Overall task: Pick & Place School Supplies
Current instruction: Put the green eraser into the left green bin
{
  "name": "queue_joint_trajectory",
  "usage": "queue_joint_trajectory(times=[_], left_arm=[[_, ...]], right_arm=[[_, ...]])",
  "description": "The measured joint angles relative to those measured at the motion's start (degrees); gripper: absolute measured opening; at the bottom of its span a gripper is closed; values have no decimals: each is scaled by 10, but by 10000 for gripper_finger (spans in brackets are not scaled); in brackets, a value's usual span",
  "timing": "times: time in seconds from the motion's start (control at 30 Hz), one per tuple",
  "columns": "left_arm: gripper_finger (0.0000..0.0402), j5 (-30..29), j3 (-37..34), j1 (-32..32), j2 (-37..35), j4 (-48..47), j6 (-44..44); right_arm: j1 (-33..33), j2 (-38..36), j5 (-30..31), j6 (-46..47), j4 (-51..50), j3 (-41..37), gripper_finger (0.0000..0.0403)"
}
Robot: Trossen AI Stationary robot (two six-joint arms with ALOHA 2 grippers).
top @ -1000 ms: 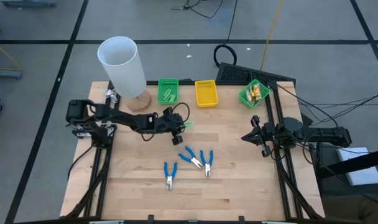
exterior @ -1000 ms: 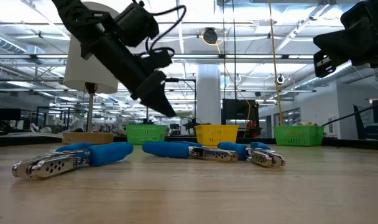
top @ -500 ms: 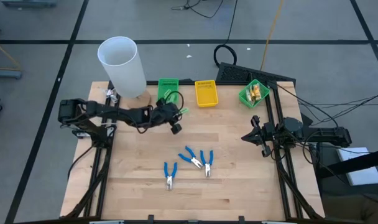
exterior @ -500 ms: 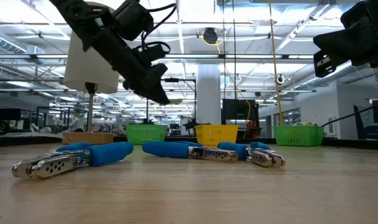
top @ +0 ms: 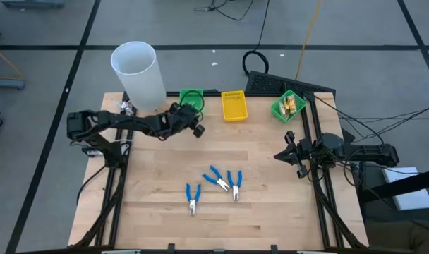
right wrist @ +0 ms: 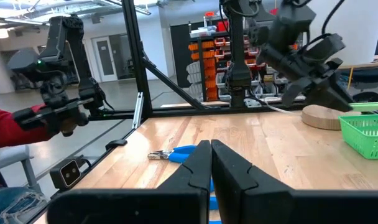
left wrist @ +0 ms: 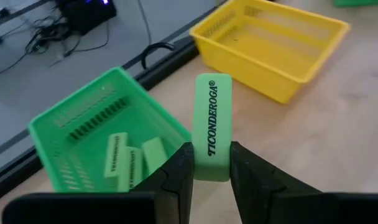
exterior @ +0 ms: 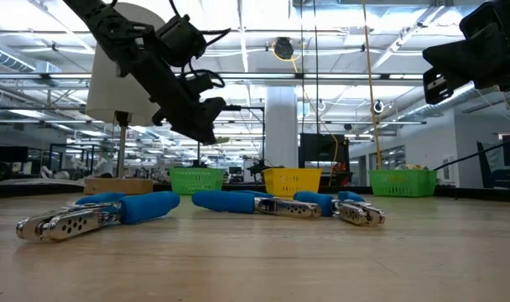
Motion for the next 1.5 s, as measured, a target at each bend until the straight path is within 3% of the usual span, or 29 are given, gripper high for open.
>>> queue_joint_trajectory(times=[0.57,1.5], left_arm=[[92,-1,0,78,0,-2,-54],[93,-13,1,83,22,-16,-93]], right_arm=[[0,0,0,0,0,0,4],[0,0,0,0,0,0,4]])
